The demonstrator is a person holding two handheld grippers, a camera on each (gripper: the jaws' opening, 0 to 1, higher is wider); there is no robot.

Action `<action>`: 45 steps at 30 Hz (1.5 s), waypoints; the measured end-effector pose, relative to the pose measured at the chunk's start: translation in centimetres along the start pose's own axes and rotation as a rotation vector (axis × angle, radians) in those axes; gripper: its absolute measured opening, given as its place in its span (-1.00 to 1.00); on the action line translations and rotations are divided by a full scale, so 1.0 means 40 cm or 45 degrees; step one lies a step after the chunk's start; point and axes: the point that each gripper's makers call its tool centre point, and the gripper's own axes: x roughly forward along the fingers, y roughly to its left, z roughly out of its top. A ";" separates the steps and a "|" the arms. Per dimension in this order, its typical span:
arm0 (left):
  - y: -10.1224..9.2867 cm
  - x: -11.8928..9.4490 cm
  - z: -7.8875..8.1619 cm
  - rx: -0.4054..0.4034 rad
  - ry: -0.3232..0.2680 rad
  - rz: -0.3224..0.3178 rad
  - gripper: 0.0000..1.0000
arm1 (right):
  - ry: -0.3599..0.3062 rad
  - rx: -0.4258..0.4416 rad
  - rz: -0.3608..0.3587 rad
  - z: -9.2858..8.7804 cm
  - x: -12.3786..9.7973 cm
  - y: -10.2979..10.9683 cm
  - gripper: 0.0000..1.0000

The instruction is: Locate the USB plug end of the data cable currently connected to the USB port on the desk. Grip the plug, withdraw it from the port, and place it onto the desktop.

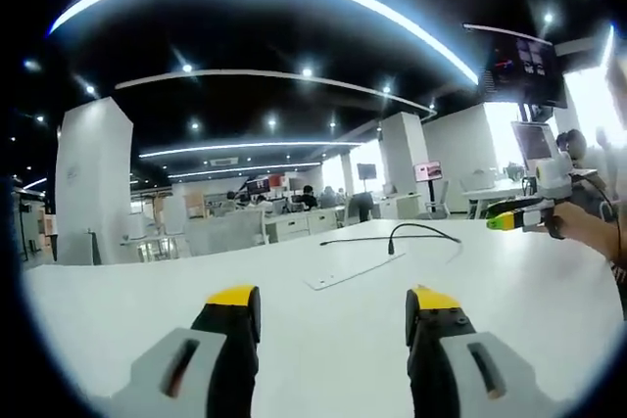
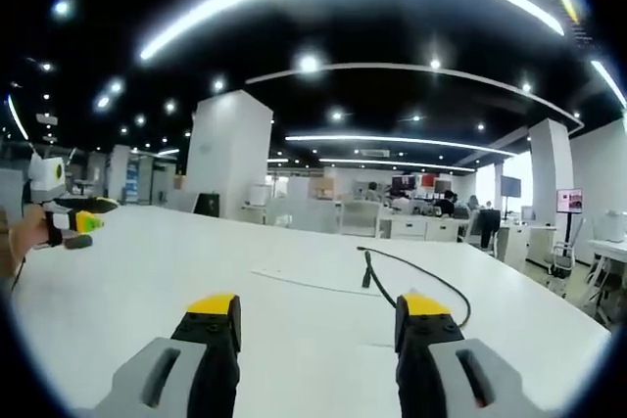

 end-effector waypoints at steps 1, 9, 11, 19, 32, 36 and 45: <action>0.000 0.002 0.000 0.000 0.000 -0.002 0.20 | -0.001 0.000 0.002 0.000 0.003 -0.001 0.28; -0.007 0.061 -0.025 0.010 0.041 -0.040 0.20 | 0.040 0.002 -0.014 -0.015 0.043 -0.034 0.27; -0.002 0.073 -0.028 0.005 0.048 -0.041 0.20 | 0.055 -0.006 -0.019 -0.020 0.053 -0.041 0.27; 0.025 0.113 -0.047 0.006 0.044 -0.037 0.21 | 0.095 0.010 -0.037 -0.040 0.095 -0.070 0.26; 0.026 0.188 -0.083 0.084 0.033 -0.092 0.21 | 0.082 0.004 -0.091 -0.044 0.175 -0.121 0.26; 0.002 0.214 -0.091 0.126 0.045 -0.136 0.21 | 0.106 0.006 -0.098 -0.059 0.195 -0.131 0.25; -0.033 0.253 -0.094 0.124 0.035 -0.181 0.21 | 0.134 0.047 -0.100 -0.080 0.231 -0.147 0.23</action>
